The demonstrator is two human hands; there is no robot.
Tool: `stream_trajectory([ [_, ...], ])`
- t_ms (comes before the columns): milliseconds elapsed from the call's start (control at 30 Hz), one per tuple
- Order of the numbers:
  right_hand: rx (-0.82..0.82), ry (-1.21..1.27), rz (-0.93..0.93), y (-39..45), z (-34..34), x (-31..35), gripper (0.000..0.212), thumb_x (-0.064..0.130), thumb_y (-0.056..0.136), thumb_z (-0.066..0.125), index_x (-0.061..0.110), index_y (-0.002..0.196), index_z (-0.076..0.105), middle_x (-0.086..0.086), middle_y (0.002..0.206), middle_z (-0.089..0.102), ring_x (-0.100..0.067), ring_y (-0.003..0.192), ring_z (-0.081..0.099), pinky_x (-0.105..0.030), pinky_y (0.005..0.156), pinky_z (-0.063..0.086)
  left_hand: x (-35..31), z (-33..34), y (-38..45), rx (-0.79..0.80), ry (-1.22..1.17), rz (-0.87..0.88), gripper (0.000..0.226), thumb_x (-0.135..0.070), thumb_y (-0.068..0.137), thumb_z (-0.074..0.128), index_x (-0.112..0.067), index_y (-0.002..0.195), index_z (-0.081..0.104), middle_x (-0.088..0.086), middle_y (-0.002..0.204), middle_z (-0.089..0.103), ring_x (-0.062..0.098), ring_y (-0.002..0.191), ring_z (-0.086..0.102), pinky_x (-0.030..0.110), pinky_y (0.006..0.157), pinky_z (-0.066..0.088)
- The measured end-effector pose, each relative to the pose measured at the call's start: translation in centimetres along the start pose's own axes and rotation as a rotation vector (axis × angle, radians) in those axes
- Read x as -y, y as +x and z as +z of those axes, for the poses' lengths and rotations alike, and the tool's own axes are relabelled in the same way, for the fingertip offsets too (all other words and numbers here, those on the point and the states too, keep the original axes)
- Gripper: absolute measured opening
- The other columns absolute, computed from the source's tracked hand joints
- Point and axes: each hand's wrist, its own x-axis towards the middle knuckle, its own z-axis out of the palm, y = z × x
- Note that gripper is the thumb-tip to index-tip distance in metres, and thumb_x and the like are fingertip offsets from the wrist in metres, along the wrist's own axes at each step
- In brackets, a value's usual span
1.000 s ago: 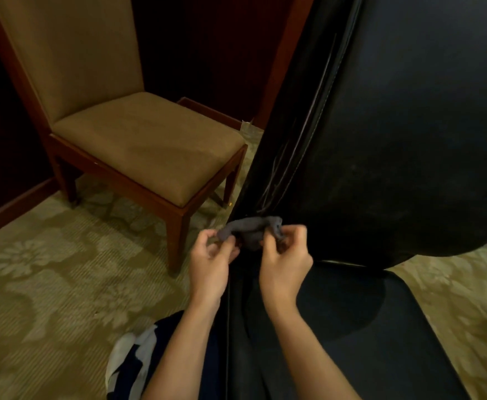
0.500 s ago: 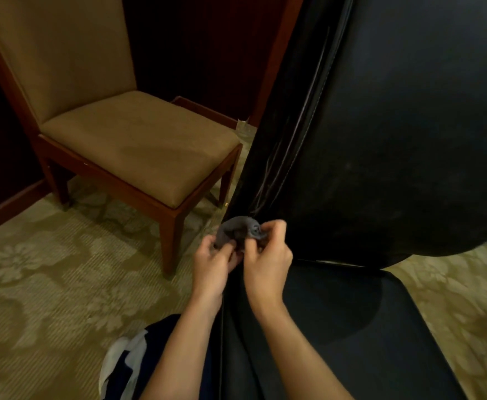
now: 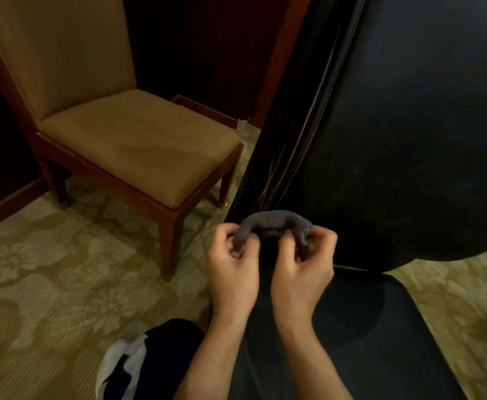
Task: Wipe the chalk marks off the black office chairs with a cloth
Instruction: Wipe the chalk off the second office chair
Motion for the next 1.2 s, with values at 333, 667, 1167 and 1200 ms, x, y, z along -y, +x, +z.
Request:
stream_trajectory([
  [333,0.181,-0.003,0.057,1.6,-1.0,0.6,0.008,0.012,0.095,0.064,0.018,0.095,0.059,0.008,0.086,0.068,-0.012,0.076,0.070,-0.041,0.064,0.061,-1.9,-0.6,5.5,0.078,-0.045,0.137,0.018,0.000,0.094,0.060,-0.015,0.103,0.062,0.003,0.104,0.066,0.005,0.093,0.064,0.017,0.077,0.051],
  [667,0.067,0.039,-0.121,6.3,-2.3,8.2,0.009,0.018,0.096,0.063,0.022,0.090,0.058,0.001,0.089,0.066,-0.016,0.078,0.068,-0.038,0.065,0.061,-8.1,1.7,7.0,0.371,-0.115,0.291,0.021,-0.028,0.094,0.068,-0.014,0.109,0.067,0.000,0.103,0.074,0.016,0.102,0.070,0.038,0.088,0.058],
  [1167,-0.037,-0.049,-0.197,13.2,-0.5,16.7,0.011,0.023,0.095,0.065,0.018,0.090,0.057,-0.004,0.084,0.067,-0.014,0.071,0.069,-0.038,0.066,0.060,-16.9,5.7,12.5,0.334,0.134,0.649,0.037,-0.053,0.089,0.059,-0.015,0.092,0.061,0.001,0.097,0.061,0.013,0.089,0.062,0.038,0.072,0.057],
  [1200,-0.039,-0.075,-0.203,13.6,-0.3,17.1,0.011,0.023,0.095,0.065,0.018,0.089,0.057,-0.002,0.082,0.067,-0.012,0.070,0.069,-0.039,0.067,0.060,-17.0,5.9,12.6,0.300,0.173,0.685,0.035,-0.050,0.090,0.059,-0.015,0.091,0.060,-0.002,0.095,0.059,0.011,0.087,0.060,0.038,0.071,0.056],
])
